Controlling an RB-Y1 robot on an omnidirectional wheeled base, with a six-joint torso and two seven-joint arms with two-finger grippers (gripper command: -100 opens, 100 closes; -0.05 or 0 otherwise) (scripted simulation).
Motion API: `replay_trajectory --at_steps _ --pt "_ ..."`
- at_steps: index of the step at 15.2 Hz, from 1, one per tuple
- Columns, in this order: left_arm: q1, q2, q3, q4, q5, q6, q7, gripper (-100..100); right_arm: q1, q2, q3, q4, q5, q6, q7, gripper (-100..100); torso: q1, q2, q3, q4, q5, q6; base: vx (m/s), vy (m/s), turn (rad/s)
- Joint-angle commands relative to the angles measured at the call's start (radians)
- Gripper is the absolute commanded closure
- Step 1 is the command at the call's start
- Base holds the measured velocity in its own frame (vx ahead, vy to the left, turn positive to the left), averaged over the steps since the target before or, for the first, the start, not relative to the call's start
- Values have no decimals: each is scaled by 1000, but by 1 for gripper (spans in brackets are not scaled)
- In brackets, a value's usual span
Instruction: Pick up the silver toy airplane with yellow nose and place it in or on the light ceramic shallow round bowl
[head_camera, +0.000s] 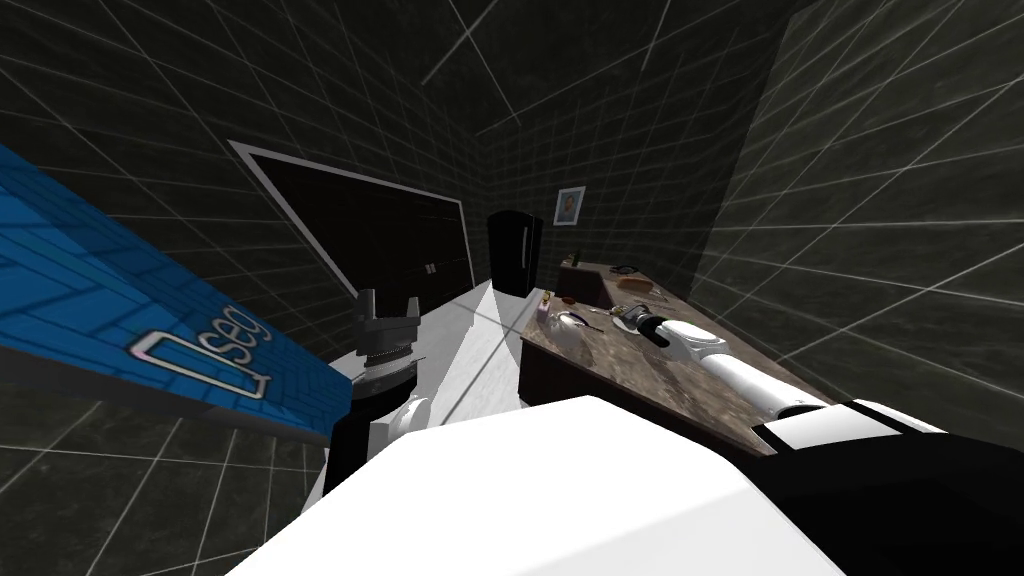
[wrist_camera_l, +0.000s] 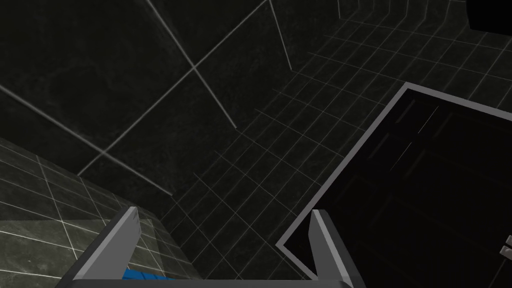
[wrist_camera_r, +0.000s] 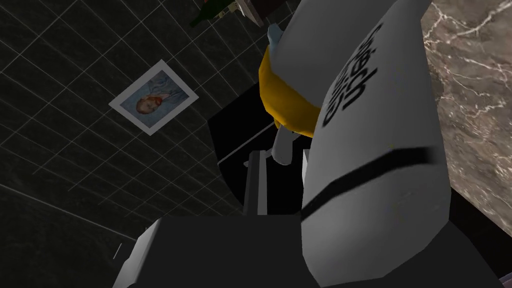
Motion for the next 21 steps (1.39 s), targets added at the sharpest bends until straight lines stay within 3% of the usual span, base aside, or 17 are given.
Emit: replay_trajectory --at_steps 1,3,4,5,9,11,13,19,21 --pt "0 0 0 0 0 0 0 0 14 -36 -9 13 -8 21 -33 100 0 0 0 0 0 0 -20 -23 129" --pt "0 0 0 0 0 0 0 0 16 -51 -11 26 -10 27 -49 100 -3 2 2 1 1 4 -17 -20 76" --pt "0 0 0 0 0 0 0 0 -1 -31 -4 30 -4 12 -31 100 -4 3 3 2 2 6 -6 -7 23" --pt "0 0 0 0 0 0 0 0 1 -34 -4 28 -5 17 -36 -100 -4 4 3 2 2 7 0 0 0" --pt "0 0 0 0 0 0 0 0 1 -34 -4 28 -5 17 -36 -100 -4 4 3 2 2 7 0 0 0" --pt "0 0 0 0 0 0 0 0 9 -100 1 38 -28 -13 -63 -100 -1 4 3 2 2 7 15 87 1" --pt "0 0 0 0 0 0 0 0 12 -122 3 41 -36 -23 -71 -100 6 3 2 2 4 7 31 149 -18" --pt "0 0 0 0 0 0 0 0 27 -254 13 61 -83 -84 -124 -100 7 3 3 2 5 7 11 134 -6" --pt "0 0 0 0 0 0 0 0 24 -236 19 52 -78 -67 -120 -100 5 3 3 2 4 7 10 53 -10"
